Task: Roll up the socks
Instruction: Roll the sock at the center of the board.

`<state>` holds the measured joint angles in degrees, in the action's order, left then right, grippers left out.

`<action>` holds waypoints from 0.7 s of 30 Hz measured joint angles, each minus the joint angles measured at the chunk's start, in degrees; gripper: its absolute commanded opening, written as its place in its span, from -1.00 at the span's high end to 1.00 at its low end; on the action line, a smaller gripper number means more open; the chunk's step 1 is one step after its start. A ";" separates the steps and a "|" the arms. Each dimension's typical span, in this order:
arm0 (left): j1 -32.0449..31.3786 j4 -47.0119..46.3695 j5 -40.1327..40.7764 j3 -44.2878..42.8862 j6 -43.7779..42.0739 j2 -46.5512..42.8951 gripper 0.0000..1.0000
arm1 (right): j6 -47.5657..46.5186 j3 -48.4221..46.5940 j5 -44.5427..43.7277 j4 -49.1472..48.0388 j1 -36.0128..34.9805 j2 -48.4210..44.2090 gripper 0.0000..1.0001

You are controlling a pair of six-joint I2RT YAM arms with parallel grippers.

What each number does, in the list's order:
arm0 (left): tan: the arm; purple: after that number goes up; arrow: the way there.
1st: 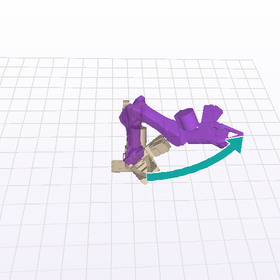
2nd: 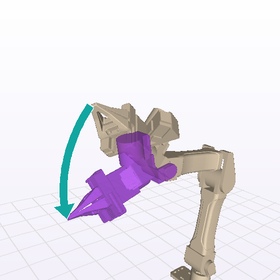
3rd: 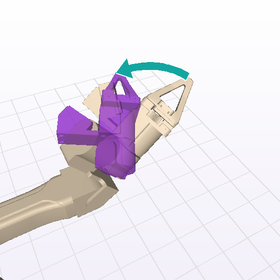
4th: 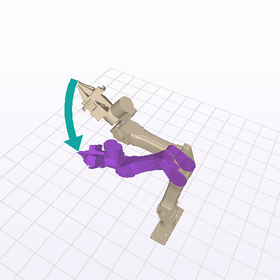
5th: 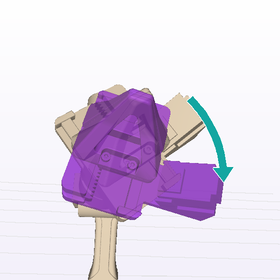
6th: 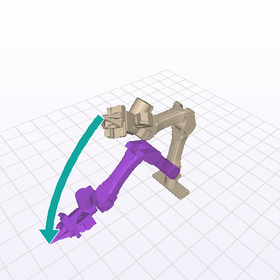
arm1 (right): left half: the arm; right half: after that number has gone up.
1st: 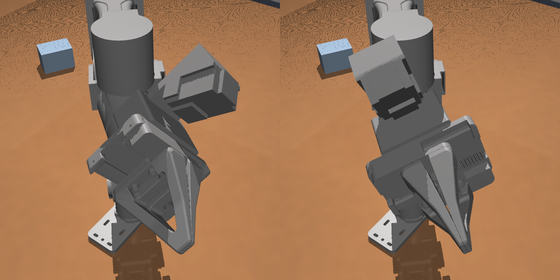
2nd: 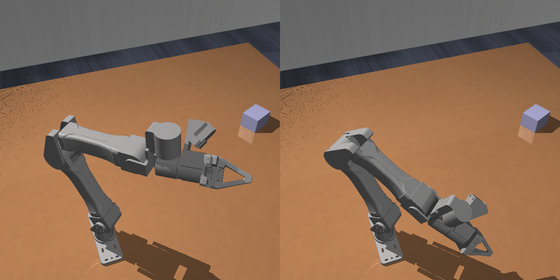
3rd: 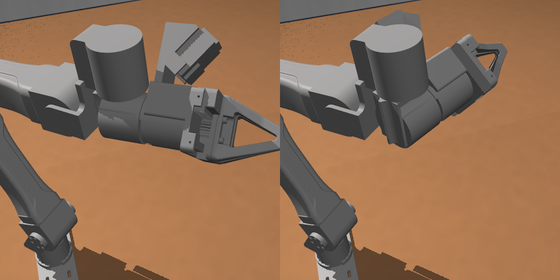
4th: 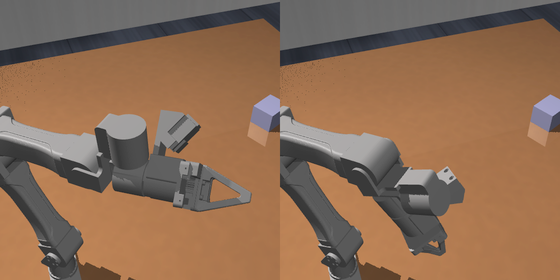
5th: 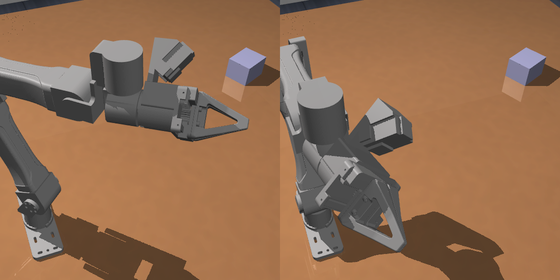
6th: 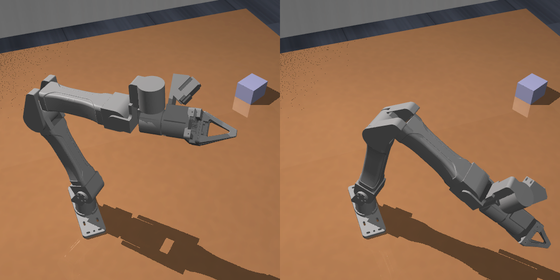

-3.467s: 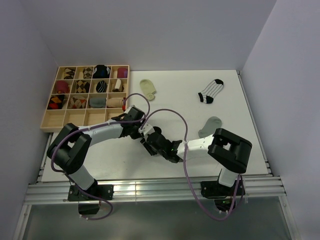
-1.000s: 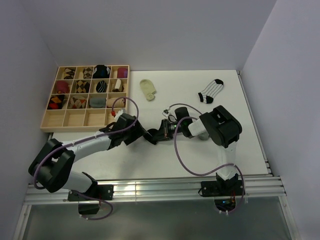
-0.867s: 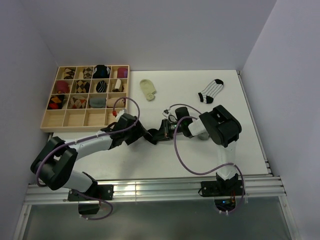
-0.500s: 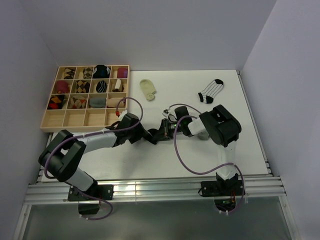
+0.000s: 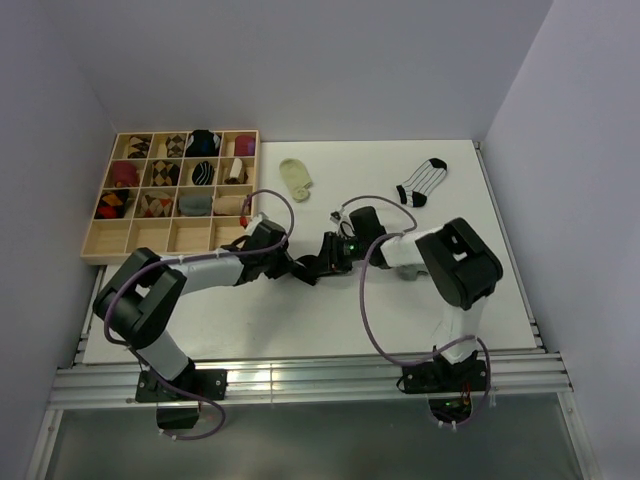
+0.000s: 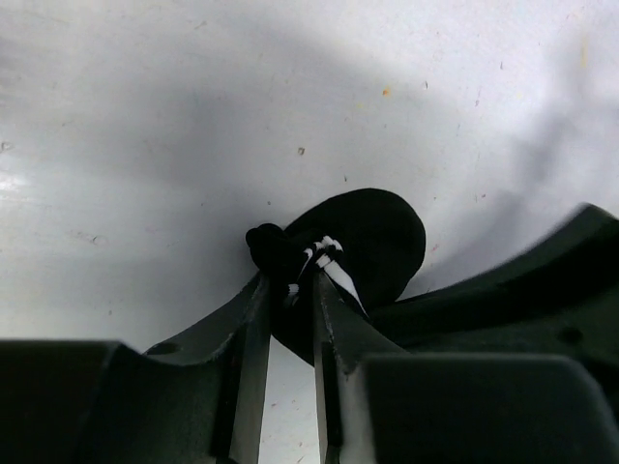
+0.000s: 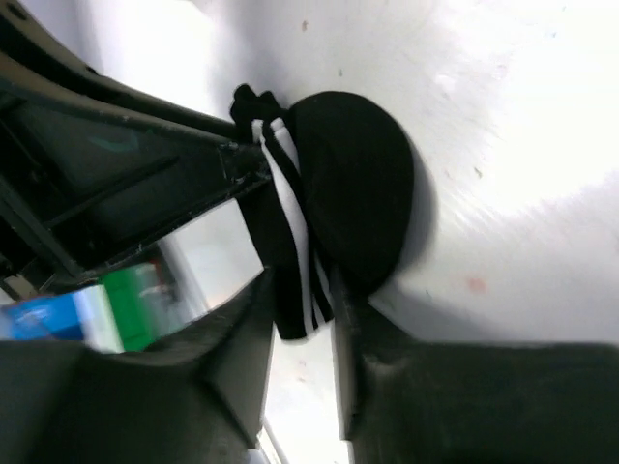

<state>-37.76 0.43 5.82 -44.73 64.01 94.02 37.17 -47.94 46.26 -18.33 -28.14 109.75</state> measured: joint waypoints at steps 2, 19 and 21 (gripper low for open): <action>-0.07 0.90 0.02 -1.01 -0.46 0.50 0.50 | -3.89 0.48 -6.25 4.63 -1.09 -4.74 0.12; -0.33 8.33 0.00 -6.54 -6.01 2.47 0.49 | -28.61 8.26 -56.02 6.62 -26.34 -23.23 0.03; -0.33 8.66 -0.02 -6.75 -6.29 2.51 0.49 | -30.08 8.15 -58.21 5.64 -27.65 -21.97 0.04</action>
<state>-38.09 9.08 5.80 -51.48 57.71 96.53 7.09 -39.79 -11.94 -12.69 -55.79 87.79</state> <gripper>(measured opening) 0.258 0.487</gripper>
